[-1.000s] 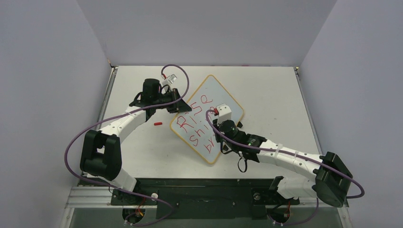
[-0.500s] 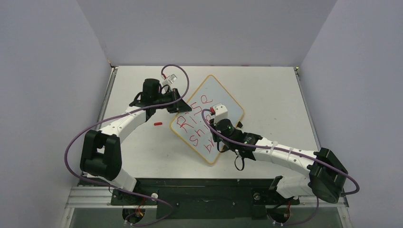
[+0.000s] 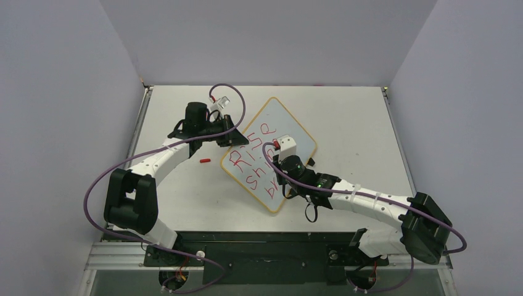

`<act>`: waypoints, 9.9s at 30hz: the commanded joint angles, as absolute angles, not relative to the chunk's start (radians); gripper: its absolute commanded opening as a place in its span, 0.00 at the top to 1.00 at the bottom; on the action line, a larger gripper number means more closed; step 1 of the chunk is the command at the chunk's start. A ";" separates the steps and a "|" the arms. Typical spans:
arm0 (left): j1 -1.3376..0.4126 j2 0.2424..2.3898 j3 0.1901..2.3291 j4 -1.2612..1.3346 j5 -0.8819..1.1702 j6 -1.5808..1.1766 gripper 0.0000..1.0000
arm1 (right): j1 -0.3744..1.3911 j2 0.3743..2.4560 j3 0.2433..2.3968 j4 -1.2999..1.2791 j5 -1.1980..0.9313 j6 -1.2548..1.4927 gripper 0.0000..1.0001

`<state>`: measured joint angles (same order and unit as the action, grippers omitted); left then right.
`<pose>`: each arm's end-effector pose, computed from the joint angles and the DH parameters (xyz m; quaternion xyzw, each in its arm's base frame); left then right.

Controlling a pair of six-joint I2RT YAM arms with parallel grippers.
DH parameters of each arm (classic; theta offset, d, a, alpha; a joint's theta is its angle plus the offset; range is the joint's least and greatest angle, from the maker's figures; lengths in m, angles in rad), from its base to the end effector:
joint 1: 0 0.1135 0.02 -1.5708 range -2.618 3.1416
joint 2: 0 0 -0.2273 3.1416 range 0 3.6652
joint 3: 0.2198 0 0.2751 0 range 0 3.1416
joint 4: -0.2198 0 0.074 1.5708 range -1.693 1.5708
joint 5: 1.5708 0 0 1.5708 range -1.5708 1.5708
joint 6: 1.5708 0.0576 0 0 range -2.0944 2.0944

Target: Write a sentence on the whiteboard

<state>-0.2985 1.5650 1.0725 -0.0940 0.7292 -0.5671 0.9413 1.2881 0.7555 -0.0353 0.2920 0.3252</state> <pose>0.3529 -0.1487 0.2020 0.0567 0.8385 -0.4704 0.2689 0.2061 0.2547 0.1777 -0.1964 0.8479 0.1786 0.4589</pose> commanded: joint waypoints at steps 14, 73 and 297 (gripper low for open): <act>-0.299 1.540 1.114 -0.061 0.691 -0.517 1.00 | 0.912 1.237 0.778 -0.027 0.314 0.333 1.00; -0.299 1.548 1.116 -0.063 0.687 -0.511 1.00 | 0.763 1.311 0.777 0.062 0.111 0.363 1.00; -0.290 1.488 1.090 -0.048 0.715 -0.528 1.00 | 0.661 1.344 0.800 0.016 0.038 0.427 1.00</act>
